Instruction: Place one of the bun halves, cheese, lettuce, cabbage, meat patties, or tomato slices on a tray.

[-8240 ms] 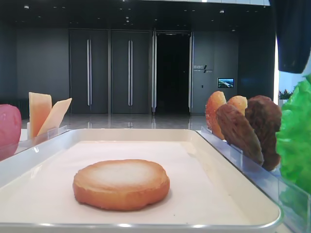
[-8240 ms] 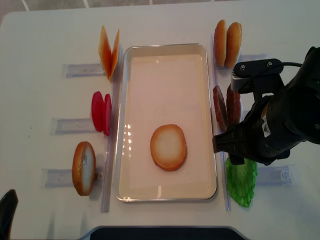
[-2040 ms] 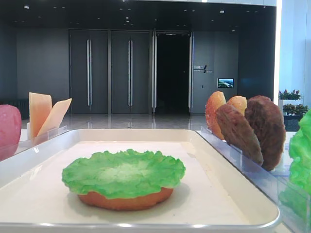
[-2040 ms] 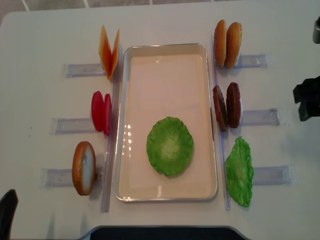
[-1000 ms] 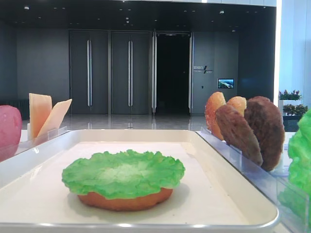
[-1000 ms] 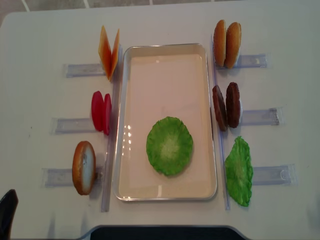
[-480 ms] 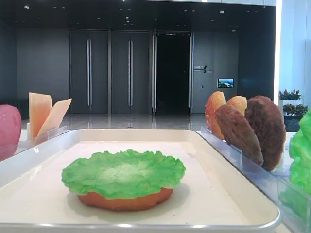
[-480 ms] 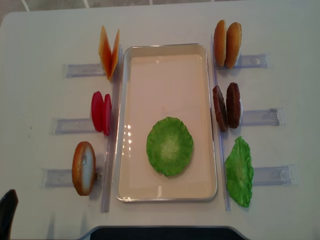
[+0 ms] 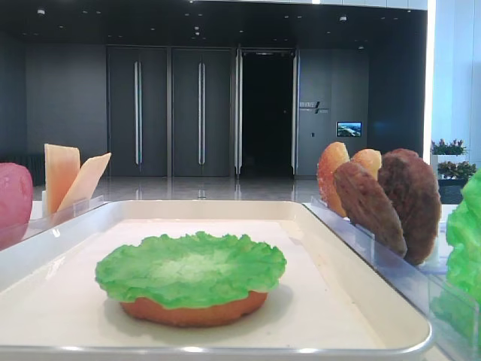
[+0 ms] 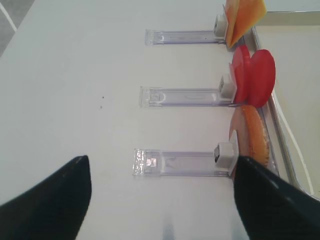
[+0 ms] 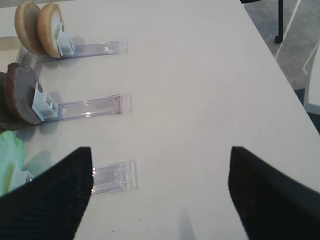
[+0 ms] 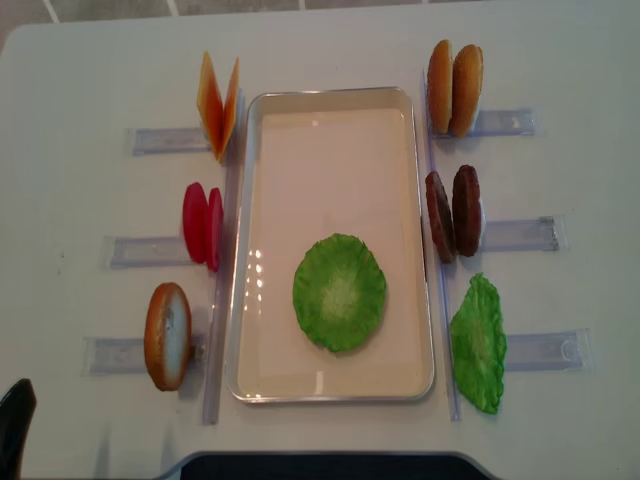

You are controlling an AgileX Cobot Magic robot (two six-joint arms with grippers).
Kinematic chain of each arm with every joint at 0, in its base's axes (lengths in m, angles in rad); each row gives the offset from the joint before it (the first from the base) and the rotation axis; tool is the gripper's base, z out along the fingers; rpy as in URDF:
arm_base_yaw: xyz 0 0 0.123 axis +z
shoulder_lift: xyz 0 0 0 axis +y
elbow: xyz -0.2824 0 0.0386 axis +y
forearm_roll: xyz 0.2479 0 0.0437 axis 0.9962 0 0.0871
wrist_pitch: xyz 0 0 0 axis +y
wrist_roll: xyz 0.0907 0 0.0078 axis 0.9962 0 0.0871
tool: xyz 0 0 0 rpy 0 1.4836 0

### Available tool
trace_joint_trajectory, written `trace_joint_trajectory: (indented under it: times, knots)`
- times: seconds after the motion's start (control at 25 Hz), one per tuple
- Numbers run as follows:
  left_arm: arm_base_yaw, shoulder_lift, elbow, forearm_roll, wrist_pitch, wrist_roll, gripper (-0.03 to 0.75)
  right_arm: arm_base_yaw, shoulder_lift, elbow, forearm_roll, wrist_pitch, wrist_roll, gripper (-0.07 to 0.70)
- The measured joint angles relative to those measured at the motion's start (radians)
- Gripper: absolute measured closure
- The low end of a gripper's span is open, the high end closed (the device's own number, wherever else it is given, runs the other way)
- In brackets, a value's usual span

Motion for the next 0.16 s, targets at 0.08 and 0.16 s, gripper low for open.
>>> trace_joint_trajectory:
  times: [0.08,0.16]
  knots:
    - [0.0,0.0,0.0,0.0,0.0,0.0,0.024,0.0,0.0,0.0,0.0,0.0,-0.001,0.073]
    - [0.0,0.0,0.0,0.0,0.0,0.0,0.024,0.0,0.0,0.0,0.0,0.0,-0.001,0.073]
